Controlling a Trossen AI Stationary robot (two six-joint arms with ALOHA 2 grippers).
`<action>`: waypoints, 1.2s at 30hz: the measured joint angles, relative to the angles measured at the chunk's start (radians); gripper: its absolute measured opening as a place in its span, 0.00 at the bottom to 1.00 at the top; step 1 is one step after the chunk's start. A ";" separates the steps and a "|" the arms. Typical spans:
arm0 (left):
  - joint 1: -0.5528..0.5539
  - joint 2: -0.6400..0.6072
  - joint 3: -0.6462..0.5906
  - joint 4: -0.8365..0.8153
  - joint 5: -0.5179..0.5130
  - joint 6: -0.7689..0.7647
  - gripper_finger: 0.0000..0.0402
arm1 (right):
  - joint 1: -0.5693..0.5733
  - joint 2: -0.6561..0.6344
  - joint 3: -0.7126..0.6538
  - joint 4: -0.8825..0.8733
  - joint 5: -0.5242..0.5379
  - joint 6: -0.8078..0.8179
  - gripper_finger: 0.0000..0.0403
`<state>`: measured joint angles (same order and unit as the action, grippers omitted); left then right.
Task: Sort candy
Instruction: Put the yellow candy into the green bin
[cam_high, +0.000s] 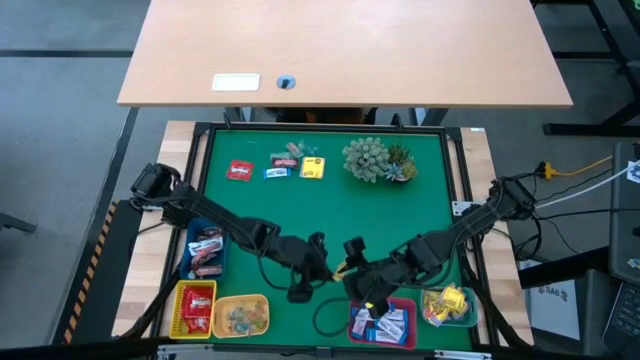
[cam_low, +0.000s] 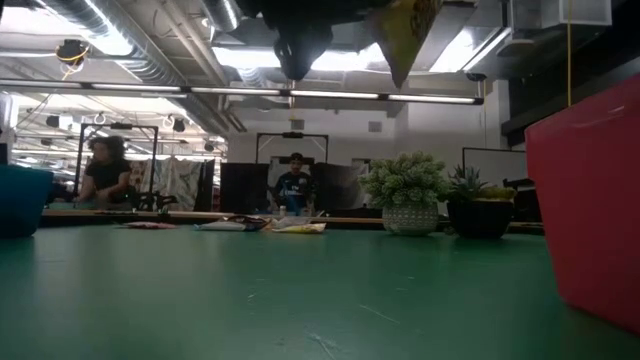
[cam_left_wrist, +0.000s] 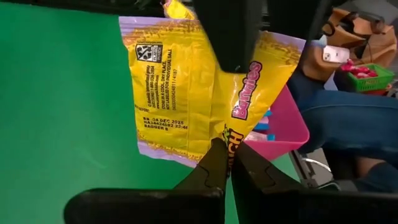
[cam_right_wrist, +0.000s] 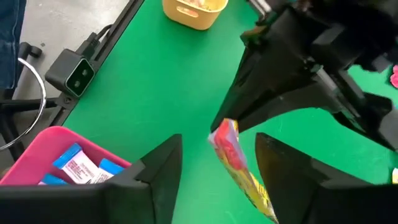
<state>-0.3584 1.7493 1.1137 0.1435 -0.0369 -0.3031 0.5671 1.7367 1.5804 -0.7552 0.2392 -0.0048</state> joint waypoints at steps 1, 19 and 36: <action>-0.003 0.000 0.000 0.008 -0.003 0.000 0.00 | 0.000 0.000 0.000 -0.002 -0.005 0.000 0.48; -0.007 0.000 0.000 0.089 -0.012 0.000 0.00 | 0.002 0.000 0.000 -0.004 -0.039 -0.001 0.03; -0.007 0.000 0.000 0.092 -0.077 -0.002 0.31 | 0.078 0.000 0.000 -0.246 -0.445 0.367 0.01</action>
<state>-0.3651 1.7489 1.1137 0.2354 -0.1137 -0.3048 0.6450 1.7370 1.5806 -1.0011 -0.2059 0.3619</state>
